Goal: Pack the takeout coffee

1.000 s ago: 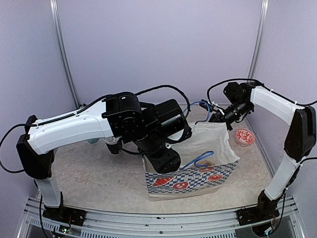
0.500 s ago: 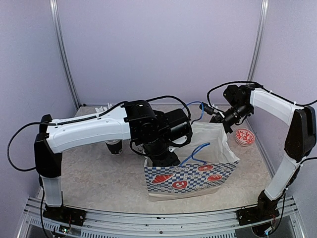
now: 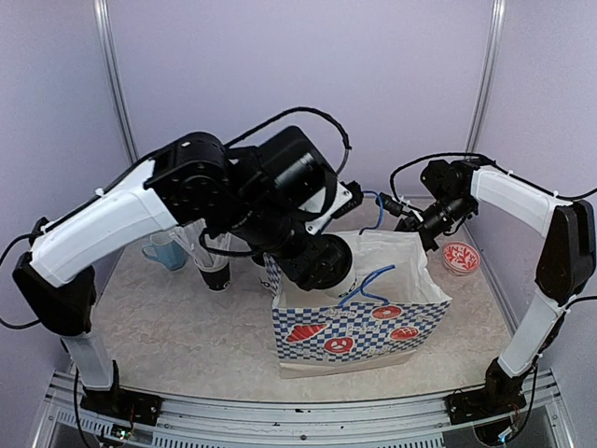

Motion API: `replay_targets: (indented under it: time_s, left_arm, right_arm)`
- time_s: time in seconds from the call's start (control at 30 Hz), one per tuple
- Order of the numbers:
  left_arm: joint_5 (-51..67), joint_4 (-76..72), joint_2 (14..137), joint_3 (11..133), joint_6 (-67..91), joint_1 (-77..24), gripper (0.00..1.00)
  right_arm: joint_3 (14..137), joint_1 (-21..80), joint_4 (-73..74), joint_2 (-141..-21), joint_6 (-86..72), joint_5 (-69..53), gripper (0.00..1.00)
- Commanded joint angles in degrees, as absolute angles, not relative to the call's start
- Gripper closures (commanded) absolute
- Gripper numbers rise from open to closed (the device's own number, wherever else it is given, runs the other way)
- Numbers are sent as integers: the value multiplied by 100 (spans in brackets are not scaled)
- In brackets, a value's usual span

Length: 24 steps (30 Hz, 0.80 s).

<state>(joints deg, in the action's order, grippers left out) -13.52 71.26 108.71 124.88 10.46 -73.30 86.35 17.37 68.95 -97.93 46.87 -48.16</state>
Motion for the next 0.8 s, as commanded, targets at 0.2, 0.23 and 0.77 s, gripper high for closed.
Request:
replay_targets:
  time_s: [0.2,0.23,0.77]
  left_arm:
    - [-1567,7191,10099,12621,1046,-7414,38]
    - [-1573,7197,10087,12615,1046,-7429,38]
    - [-1771,7404,9357,12478,1388,-7663,38]
  right_arm:
    - [8789,1661,6964,-9574,4592,-4931,58]
    - [8797,1661,6957,-9572,4588,-4923,58]
    - [9058,1657,7004,-9526,4522,-5046,55]
